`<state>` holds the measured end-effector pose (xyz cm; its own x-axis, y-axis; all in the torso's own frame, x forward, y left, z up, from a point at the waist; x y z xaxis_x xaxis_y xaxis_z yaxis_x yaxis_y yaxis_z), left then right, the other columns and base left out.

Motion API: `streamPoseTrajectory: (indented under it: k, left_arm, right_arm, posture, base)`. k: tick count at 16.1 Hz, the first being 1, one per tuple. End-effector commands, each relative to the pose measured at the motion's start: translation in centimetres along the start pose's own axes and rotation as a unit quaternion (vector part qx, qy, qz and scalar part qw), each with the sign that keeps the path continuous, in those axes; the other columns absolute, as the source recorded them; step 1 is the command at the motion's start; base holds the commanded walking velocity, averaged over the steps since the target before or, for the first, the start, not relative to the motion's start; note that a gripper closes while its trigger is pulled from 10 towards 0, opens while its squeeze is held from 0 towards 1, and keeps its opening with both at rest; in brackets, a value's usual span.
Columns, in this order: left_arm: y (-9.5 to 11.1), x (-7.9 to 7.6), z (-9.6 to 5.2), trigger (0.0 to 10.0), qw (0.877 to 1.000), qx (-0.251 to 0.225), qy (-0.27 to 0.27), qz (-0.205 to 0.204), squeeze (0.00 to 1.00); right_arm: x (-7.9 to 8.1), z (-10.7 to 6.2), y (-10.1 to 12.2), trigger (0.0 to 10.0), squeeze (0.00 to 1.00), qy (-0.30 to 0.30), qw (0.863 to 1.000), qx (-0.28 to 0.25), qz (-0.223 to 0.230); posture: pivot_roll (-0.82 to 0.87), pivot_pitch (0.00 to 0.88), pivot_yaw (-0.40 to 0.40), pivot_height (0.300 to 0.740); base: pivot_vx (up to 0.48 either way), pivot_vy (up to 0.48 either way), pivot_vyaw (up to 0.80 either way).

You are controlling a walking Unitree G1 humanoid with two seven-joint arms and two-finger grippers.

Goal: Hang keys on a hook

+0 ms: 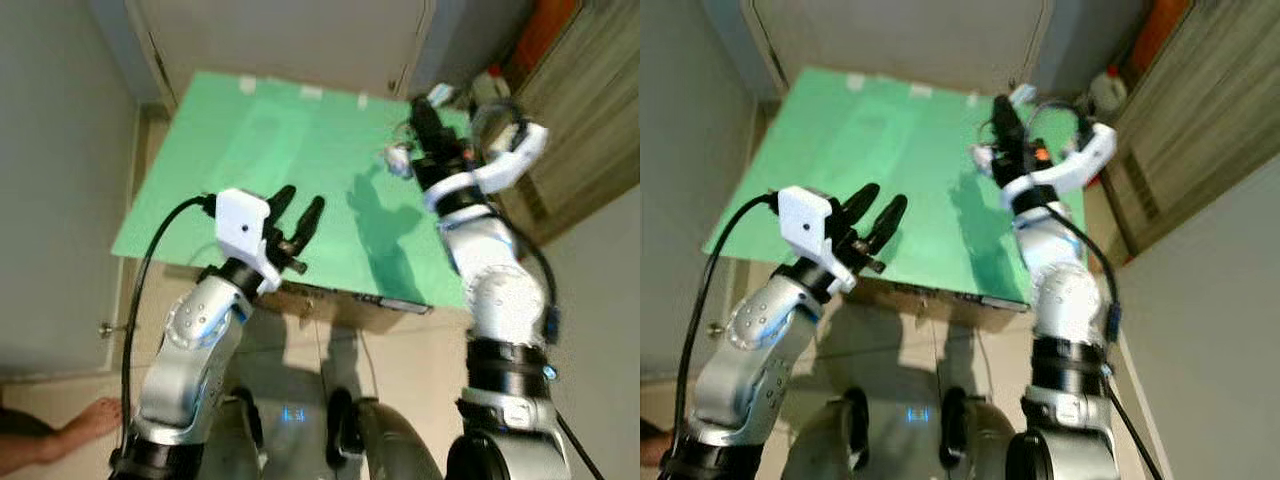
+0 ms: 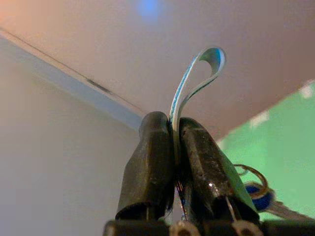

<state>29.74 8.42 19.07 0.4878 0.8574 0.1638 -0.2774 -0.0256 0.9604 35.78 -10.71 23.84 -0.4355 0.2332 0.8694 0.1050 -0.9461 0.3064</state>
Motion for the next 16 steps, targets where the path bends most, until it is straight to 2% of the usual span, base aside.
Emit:
streamPoseTrajectory:
  k: [1, 2, 3, 4, 5, 6, 7, 8, 9, 11, 12, 16]
  left_arm:
    - [0.8, -0.4, 0.4, 10.0, 1.0, -0.018, -0.016, -0.014, 0.0]
    - [1.2, -0.5, 0.7, 10.0, 0.999, -0.025, -0.021, -0.022, 0.0]
    - [1.1, -0.6, 1.0, 10.0, 0.999, -0.022, -0.024, -0.02, 0.0]
    - [0.4, -0.5, 1.0, 10.0, 1.0, -0.007, -0.021, -0.011, 0.0]
    - [-0.7, -0.3, 0.9, 10.0, 1.0, 0.016, -0.011, -0.004, 0.0]
    - [-1.6, -0.2, 0.6, 10.0, 0.999, 0.032, -0.003, 0.0, 0.0]
    - [-3.2, -0.1, 0.0, 10.0, 0.998, 0.06, 0.009, 0.007, 0.0]
    - [-4.7, -0.4, -0.8, 10.0, 0.996, 0.088, 0.015, 0.013, 0.0]
    - [-6.0, -1.0, -1.6, 10.0, 0.994, 0.107, 0.01, 0.009, 0.0]
    - [-8.3, -2.1, -3.2, 10.0, 0.989, 0.145, 0.008, 0.001, 0.0]
    - [-9.3, -2.5, -3.9, 10.0, 0.987, 0.163, 0.01, 0.0, 0.0]
    - [-10.4, -3.3, -4.3, 10.0, 0.985, 0.171, 0.007, -0.006, 0.0]
  right_arm:
    - [1.8, -0.1, -1.1, 10.0, 0.0, 0.034, 0.999, 0.005, 0.036]
    - [2.5, -0.1, -1.4, 10.0, 0.0, 0.05, 0.998, 0.024, 0.002]
    - [2.6, 0.1, -1.8, 10.0, 0.0, 0.043, 0.996, 0.042, -0.071]
    - [1.9, 0.5, -1.9, 10.0, 0.0, 0.015, 0.985, 0.047, -0.168]
    - [1.3, 0.5, -1.5, 10.0, 0.0, -0.002, 0.978, 0.044, -0.203]
    - [0.2, 0.3, -1.4, 10.0, 0.0, -0.024, 0.964, 0.052, -0.26]
    - [-1.6, -0.5, -1.6, 10.0, 0.0, -0.049, 0.935, 0.077, -0.343]
    - [-2.9, -1.6, -2.0, 10.0, 0.0, -0.061, 0.919, 0.098, -0.378]
    - [-3.6, -2.8, -2.4, 10.0, 0.0, -0.07, 0.929, 0.106, -0.348]
    - [-4.8, -5.0, -2.7, 10.0, 0.0, -0.087, 0.93, 0.111, -0.34]
    - [-5.4, -6.0, -2.6, 10.0, 0.0, -0.1, 0.935, 0.103, -0.323]
    - [-6.1, -8.4, -3.2, 10.0, 0.0, -0.107, 0.948, 0.097, -0.283]
  posture:
    - [0.17, 0.11, -0.076, 0.74]
    - [0.17, 0.108, -0.074, 0.74]
    - [0.17, 0.106, -0.075, 0.74]
    - [0.17, 0.105, -0.075, 0.74]
    - [0.16, 0.106, -0.075, 0.74]
    - [0.16, 0.105, -0.072, 0.74]
    - [0.16, 0.099, -0.075, 0.74]
    - [0.16, 0.099, -0.075, 0.74]
    - [0.14, 0.089, -0.072, 0.74]
    - [0.13, 0.082, -0.067, 0.74]
    - [0.12, 0.077, -0.062, 0.74]
    - [0.09, 0.061, -0.049, 0.74]
  base:
    - [0.0, 0.0, 0.0]
    - [0.0, 0.0, 0.0]
    - [0.0, 0.0, 0.0]
    - [0.0, 0.0, 0.0]
    - [0.0, 0.0, 0.0]
    - [0.0, 0.0, 0.0]
    - [0.0, 0.0, 0.0]
    - [0.0, 0.0, 0.0]
    - [0.0, 0.0, -0.8]
    - [0.0, 0.0, -0.8]
    - [0.0, 0.0, -0.8]
    - [0.0, 0.0, -0.8]
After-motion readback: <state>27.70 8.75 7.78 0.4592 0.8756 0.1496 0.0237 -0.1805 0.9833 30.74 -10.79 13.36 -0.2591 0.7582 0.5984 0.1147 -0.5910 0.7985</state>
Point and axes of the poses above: a point about 5 cm out from each wrist's last joint towards the gripper, its own z axis pointing out of the wrist towards the gripper, its own y axis along the axis of the wrist's last joint, x = y × z, the point moved 3 cm from there along z, pointing out of the wrist towards the gripper, and after that the axes turned 10 degrees about z, right-handed, at the moved point
